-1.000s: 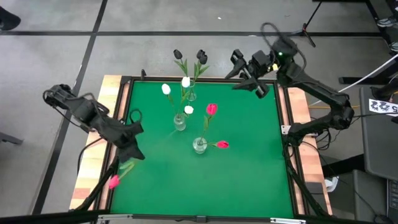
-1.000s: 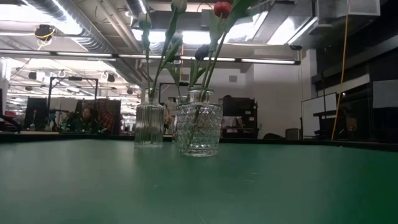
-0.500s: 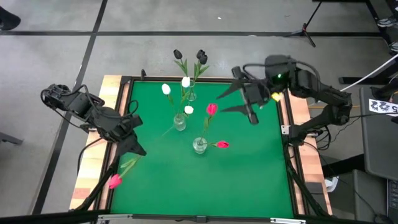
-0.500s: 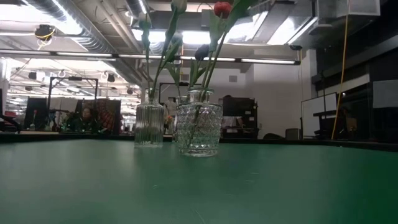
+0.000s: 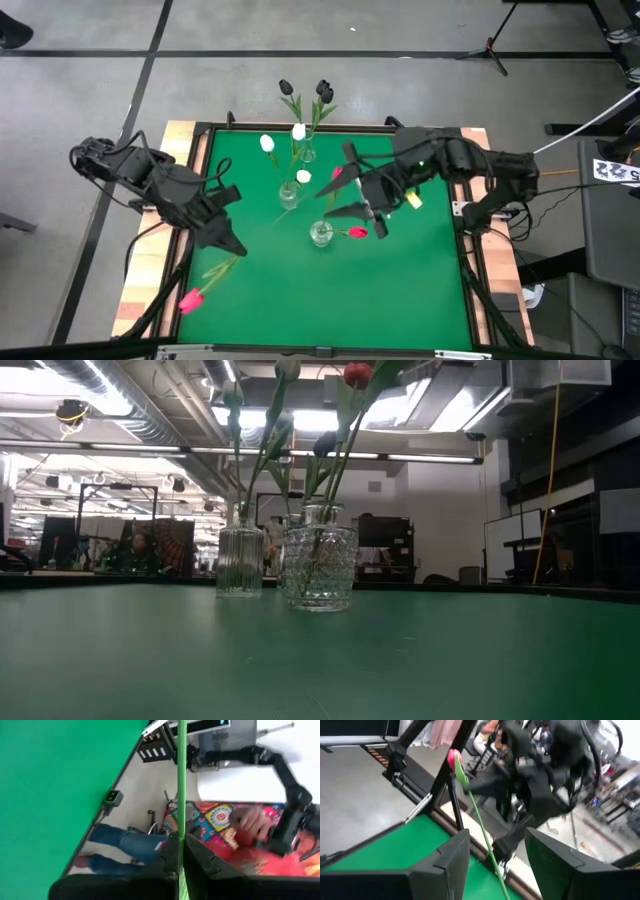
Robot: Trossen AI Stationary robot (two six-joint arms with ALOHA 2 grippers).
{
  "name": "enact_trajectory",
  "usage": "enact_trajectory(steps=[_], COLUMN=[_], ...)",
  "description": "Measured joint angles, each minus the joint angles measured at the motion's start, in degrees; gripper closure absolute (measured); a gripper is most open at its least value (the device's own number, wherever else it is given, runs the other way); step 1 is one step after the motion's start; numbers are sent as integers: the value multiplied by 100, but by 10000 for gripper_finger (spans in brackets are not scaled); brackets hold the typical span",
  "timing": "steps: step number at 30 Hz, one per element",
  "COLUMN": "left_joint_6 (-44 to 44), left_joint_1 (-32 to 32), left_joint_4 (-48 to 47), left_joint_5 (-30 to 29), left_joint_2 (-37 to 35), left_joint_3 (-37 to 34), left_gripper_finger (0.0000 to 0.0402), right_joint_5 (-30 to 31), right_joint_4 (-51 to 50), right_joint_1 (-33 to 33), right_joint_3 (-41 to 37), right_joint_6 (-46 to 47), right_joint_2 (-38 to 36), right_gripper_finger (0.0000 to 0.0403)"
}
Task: Sort flowers into vase by color
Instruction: Put the pink flower into the bottom transparent vase
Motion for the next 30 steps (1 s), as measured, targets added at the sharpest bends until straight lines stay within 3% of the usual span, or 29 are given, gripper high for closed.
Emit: enact_trajectory(steps=[9, 18, 30], left_joint_6=[-865, -1645, -2108], left_joint_1=[628, 836, 938], left_joint_4=[235, 1367, 1460], left_joint_5=[2, 100, 55], left_joint_2=[25, 240, 519], left_joint_3=[26, 26, 26], left_gripper_finger=[396, 395, 394], right_joint_5=[1127, 1938, 2301], right_joint_4=[-638, -709, -675], right_joint_1=[625, 804, 798], right_joint_3=[1126, 1196, 1200], right_joint_6=[-427, -861, -1015], right_joint_2=[797, 1244, 1306], right_gripper_finger=[212, 212, 212])
